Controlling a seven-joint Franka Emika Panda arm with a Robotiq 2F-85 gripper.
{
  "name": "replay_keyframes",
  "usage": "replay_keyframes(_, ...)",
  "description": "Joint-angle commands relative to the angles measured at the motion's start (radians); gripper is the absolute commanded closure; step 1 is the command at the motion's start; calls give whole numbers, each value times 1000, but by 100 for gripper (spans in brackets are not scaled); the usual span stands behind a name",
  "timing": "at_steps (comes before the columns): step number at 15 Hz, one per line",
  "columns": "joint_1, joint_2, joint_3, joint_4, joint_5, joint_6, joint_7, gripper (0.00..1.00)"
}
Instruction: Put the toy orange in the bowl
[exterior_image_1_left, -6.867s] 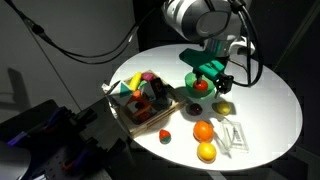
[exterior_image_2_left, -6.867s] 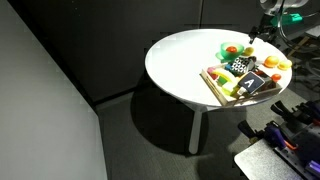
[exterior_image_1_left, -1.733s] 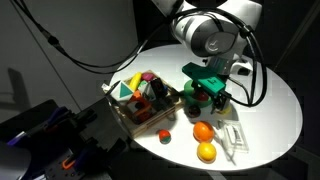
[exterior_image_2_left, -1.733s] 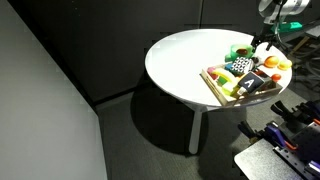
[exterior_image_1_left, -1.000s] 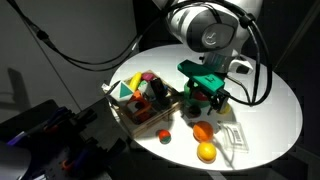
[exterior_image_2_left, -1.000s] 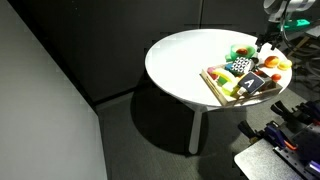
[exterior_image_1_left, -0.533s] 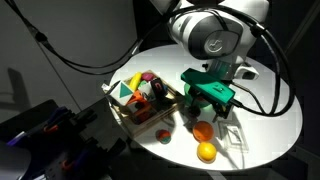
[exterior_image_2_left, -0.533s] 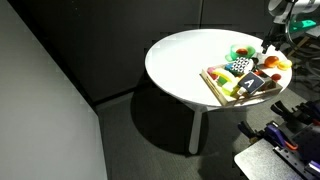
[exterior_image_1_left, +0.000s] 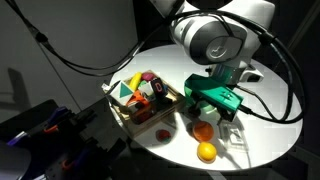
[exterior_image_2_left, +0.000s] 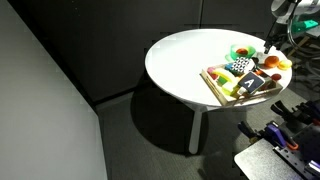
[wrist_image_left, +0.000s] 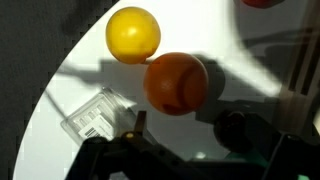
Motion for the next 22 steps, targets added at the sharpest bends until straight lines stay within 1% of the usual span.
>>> replay_keyframes(1, -14, 0, 16, 3, -13, -2, 8, 0)
replay_keyframes(12, -29, 43, 20, 21, -42, 44, -37, 0)
replay_keyframes(22, -53, 60, 18, 20, -62, 29, -48, 0)
